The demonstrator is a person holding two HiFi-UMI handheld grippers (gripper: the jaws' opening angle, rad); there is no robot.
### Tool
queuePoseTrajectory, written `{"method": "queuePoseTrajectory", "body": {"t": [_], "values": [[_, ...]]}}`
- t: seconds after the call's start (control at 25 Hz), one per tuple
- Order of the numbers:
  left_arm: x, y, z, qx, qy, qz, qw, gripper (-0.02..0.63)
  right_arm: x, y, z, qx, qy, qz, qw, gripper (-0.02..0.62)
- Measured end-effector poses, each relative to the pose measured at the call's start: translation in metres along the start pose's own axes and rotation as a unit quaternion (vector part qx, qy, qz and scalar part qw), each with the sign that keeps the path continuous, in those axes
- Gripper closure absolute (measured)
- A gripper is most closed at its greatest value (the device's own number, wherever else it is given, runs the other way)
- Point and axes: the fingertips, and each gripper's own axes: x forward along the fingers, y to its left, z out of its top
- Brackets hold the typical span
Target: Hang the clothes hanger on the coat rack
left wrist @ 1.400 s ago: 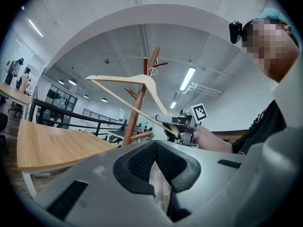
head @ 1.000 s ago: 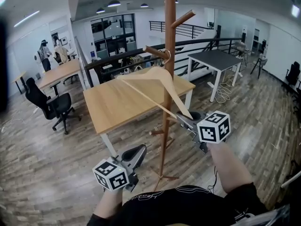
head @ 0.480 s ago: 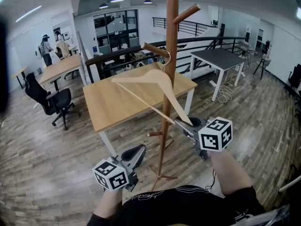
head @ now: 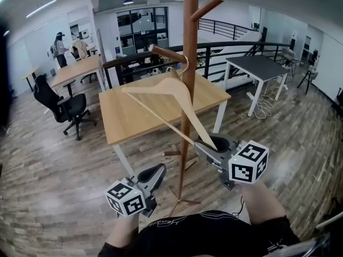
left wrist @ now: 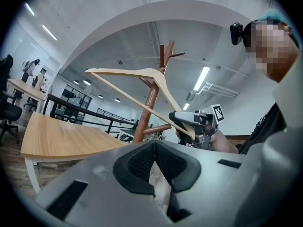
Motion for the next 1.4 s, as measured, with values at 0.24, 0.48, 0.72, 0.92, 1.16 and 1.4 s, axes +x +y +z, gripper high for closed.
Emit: {"method": "queuePoseTrajectory", "body": {"t": [0.24,0.48,0.72,0.92,1.16,1.4], "values": [[0.005,-0.006,-0.002,0.007,0.007,0.015,0.9998,0.598,-0.013,0.009,0.009,0.014,-0.043,0.056,0.997,0.390],[-0.004,-0.030,0.005,0.028,0.011,0.014,0.9995,0.598,-0.049,0.015,0.023,0.010,-0.089,0.040,0.995,0.364],[-0.032,-0.062,0.008,0.036,0.007,0.003,0.9993,0.598,-0.092,0.043,0.024,-0.025,-0.099,-0.007,0.995,0.348],[-0.077,-0.096,0.001,0.035,0.009,-0.012,0.9993,0.598,-0.124,0.077,-0.007,0.003,-0.077,-0.047,0.996,0.348],[-0.142,-0.146,-0.019,0.027,0.013,-0.028,0.9992,0.598,-0.147,0.170,-0.056,0.039,-0.042,-0.028,0.998,0.349],[-0.203,-0.197,-0.045,0.018,0.024,-0.046,0.9985,0.598,-0.161,0.272,-0.099,0.069,-0.030,0.003,0.997,0.384]]}}
